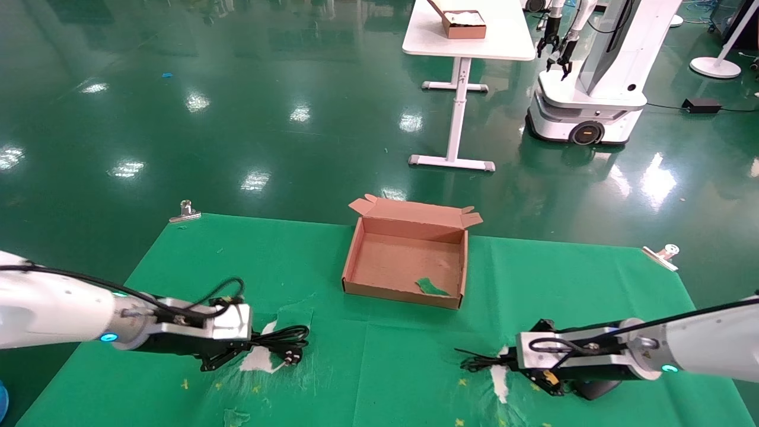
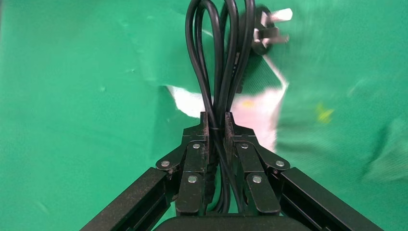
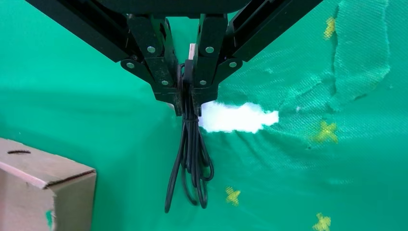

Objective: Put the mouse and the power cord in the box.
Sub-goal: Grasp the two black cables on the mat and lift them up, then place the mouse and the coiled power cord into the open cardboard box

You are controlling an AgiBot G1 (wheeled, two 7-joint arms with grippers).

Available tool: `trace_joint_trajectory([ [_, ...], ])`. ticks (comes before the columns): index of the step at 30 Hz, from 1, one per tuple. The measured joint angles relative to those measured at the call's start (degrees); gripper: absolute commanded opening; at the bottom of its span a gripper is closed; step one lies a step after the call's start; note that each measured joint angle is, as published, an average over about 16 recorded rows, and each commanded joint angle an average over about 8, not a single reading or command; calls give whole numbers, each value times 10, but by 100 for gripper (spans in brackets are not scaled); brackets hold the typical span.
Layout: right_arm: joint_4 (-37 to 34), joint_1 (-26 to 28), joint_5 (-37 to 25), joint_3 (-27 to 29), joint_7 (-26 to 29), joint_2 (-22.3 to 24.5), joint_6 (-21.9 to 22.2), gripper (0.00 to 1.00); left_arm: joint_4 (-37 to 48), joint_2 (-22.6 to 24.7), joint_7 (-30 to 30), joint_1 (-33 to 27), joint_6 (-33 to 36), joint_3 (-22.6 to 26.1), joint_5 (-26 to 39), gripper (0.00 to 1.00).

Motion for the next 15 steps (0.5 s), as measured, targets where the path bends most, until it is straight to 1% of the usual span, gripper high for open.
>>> trace_joint_trajectory([
  [4, 3, 9, 17, 12, 4, 17, -18, 0, 12, -20, -21, -23, 43, -13, -19, 0],
  [10, 20, 34, 44, 31, 15, 50, -44, 0, 34, -44, -71, -67, 104, -36, -52, 0],
  [13, 37, 51, 52, 38, 23, 63, -50, 0, 44, -46, -103, -89, 115, -48, -69, 0],
  [15, 50, 64, 57, 42, 30, 68, -47, 0, 52, -41, -131, -104, 110, -56, -82, 0],
])
